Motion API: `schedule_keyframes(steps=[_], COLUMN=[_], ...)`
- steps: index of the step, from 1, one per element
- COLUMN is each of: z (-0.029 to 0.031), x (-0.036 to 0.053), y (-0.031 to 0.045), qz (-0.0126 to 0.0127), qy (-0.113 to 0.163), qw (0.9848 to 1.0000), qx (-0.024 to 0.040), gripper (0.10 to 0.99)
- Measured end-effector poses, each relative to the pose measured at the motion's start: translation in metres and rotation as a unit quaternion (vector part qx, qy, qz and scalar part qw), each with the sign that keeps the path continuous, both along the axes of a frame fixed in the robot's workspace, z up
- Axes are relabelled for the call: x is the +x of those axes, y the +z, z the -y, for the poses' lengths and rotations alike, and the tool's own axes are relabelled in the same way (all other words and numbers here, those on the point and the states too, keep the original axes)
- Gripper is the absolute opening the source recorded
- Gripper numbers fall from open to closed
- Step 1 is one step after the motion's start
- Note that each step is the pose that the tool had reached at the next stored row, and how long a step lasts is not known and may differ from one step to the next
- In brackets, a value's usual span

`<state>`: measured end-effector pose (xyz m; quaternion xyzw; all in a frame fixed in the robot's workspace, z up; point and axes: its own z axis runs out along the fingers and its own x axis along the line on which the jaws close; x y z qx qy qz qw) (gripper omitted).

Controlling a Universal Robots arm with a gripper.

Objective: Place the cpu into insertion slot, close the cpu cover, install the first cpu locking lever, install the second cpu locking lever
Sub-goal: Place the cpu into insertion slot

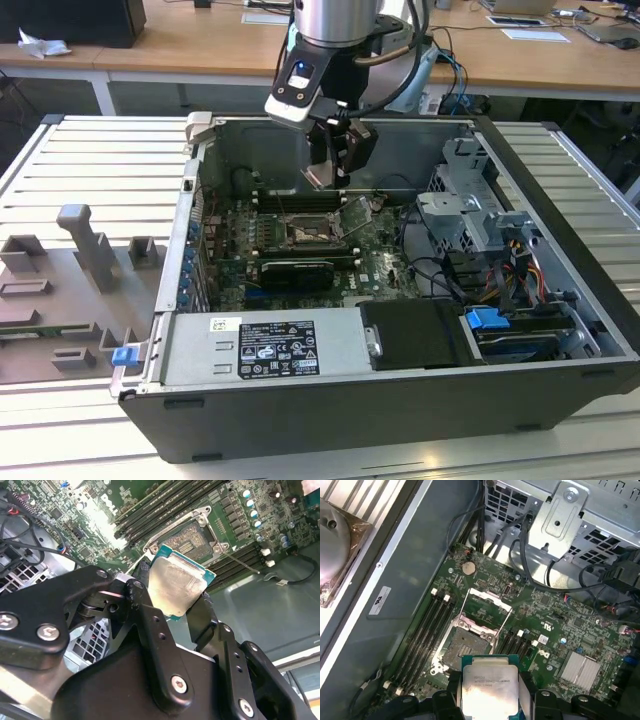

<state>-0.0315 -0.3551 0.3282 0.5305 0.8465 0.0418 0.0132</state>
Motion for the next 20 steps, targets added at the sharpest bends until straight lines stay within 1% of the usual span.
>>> schedule_keyframes(steps=[2,4,5,6,8,9,15,20], z=[0.0000,0.0000,-0.0001,-0.0002,-0.0002,-0.0002,-0.0002,-0.0002], x=[0.0000,0.0000,-0.0001,0.0000,0.0000,0.0000,0.0000,0.0000], y=[-0.0028,-0.0089,-0.0116,-0.0124,-0.0133,-0.0135,-0.0187,-0.0207], qz=[0.0000,-0.0003,-0.0016,-0.0024,-0.0024,-0.0025,-0.0030,-0.0030], qy=[0.000,0.000,-0.002,-0.008,-0.022,-0.024,-0.026,-0.026], qw=[1.0000,1.0000,1.0000,1.0000,0.9998,0.9997,0.9997,0.9997], qx=[-0.0001,0.0000,-0.0003,-0.0011,-0.0011,-0.0011,-0.0012,-0.0014], gripper=[0.541,0.541,0.541,0.541,0.541,0.541,0.541,0.541])
